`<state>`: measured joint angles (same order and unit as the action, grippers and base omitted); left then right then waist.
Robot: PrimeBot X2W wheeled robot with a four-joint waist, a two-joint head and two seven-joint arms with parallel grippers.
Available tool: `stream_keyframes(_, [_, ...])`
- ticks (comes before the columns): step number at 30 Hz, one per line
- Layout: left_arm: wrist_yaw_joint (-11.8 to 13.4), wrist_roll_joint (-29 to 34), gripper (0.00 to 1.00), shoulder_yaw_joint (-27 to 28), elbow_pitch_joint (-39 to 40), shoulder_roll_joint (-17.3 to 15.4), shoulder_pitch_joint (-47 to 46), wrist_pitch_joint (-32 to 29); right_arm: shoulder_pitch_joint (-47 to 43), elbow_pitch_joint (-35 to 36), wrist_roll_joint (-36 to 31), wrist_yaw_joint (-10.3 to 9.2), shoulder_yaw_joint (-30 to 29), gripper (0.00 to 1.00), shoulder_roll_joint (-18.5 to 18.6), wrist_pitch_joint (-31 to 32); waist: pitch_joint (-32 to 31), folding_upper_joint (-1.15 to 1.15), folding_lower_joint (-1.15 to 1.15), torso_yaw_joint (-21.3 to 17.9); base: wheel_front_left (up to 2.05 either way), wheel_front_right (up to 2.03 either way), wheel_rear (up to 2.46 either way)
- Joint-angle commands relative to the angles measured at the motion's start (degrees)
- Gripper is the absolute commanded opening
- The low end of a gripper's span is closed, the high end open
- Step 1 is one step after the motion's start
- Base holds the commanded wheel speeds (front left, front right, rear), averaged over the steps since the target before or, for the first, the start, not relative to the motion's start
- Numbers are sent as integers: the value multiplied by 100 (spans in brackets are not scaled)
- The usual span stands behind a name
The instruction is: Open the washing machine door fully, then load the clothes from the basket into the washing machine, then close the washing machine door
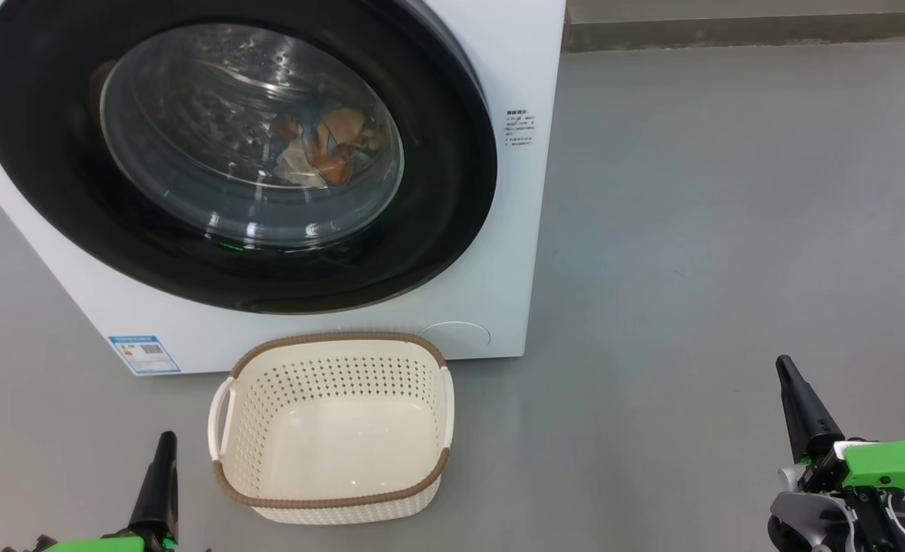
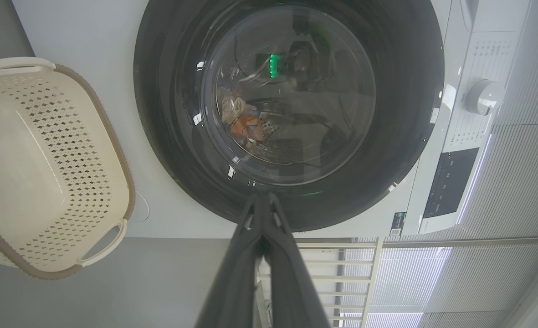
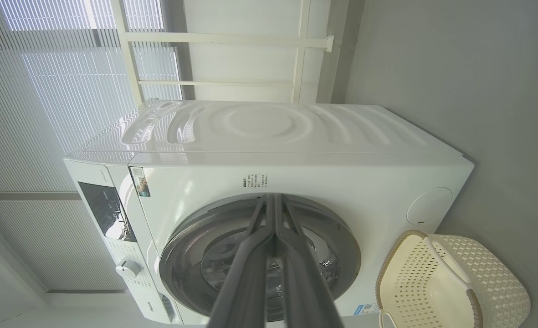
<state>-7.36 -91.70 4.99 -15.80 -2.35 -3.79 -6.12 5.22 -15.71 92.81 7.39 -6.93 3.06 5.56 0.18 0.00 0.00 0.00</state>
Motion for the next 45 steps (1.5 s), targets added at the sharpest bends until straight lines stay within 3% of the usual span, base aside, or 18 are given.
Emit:
stream_keyframes(1, [-13,-46,0,154,177,-53,-239,-37,90,171,-13,10,103,0,29,42,0,0,0,0,0,0,0])
stream_keyframes(45, [-13,-47,0,153,177,-53,-239,-36,93,170,-40,10,70,0,7,68,0,0,0,0,0,0,0])
